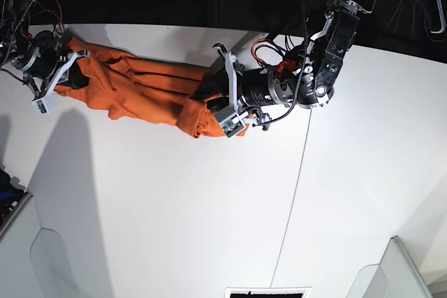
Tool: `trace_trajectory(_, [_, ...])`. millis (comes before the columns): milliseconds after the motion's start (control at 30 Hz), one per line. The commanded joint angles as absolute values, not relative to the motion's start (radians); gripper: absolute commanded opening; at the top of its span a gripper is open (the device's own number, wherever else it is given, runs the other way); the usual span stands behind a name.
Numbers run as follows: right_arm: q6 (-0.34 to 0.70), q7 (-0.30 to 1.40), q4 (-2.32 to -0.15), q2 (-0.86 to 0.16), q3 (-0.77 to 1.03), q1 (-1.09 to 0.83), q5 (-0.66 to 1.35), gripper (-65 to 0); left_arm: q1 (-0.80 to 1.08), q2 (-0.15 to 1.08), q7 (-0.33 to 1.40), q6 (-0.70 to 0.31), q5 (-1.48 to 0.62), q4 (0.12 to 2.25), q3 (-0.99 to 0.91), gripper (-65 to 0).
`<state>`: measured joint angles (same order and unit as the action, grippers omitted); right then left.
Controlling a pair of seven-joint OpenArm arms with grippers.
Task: Layout the t-shirt on the table in an organized manner, then fold the t-shirt properly
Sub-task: 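Fold the shirt end held by the left gripper toward the right gripper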
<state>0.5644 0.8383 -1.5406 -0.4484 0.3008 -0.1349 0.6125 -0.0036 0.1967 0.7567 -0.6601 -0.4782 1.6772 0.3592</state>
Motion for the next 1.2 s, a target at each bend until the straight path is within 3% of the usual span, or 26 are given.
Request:
trace_trajectory(0, [0.555, 0.845, -1.550, -0.464, 0.305, -0.128, 0.613, -65.0, -0.020, 0.183, 0.727, -0.665, -0.495, 1.672, 0.356, -36.9])
trace_trajectory(67, [0.554, 0.845, -1.550, -0.464, 0.305, -0.128, 0.629, -60.6, -0.020, 0.160, 0.714, -0.643, -0.496, 1.642, 0.355, -32.0])
trace_trajectory(200, [0.554, 0.846, -1.551, -0.464, 0.305, -0.128, 0.682, -48.6, -0.020, 0.111, 0.713, -0.624, -0.500, 1.634, 0.355, -31.9])
trace_trajectory(467, [0.554, 0.854, -1.652, -0.459, 0.402, -0.128, 0.708, -47.2, -0.020, 0.041, 0.715, -0.624, -0.569, 1.635, 0.354, -31.9])
trace_trajectory(667, [0.554, 0.873, -1.672, -0.460, 0.519, -0.128, 0.708, -33.1, -0.020, 0.022, 0.738, -0.625, -0.639, 1.635, 0.354, -31.9])
trace_trajectory(833, [0.554, 0.879, -1.605, -0.470, 0.573, -0.153, 0.691, -32.1, -0.020, 0.023, 0.770, -0.625, -0.631, 1.635, 0.316, -31.9])
trace_trajectory(967, [0.569, 0.881, -1.530, -0.470, 0.576, -0.164, 0.692, -23.1, -0.019, 0.039, 0.776, -0.627, -0.633, 1.637, 0.230, -32.0])
trace_trajectory(1167, [0.574, 0.885, -1.450, -0.457, 0.571, -0.163, 0.764, -23.0, -0.016, 0.084, 0.782, -0.637, -0.655, 1.637, 0.150, -32.0])
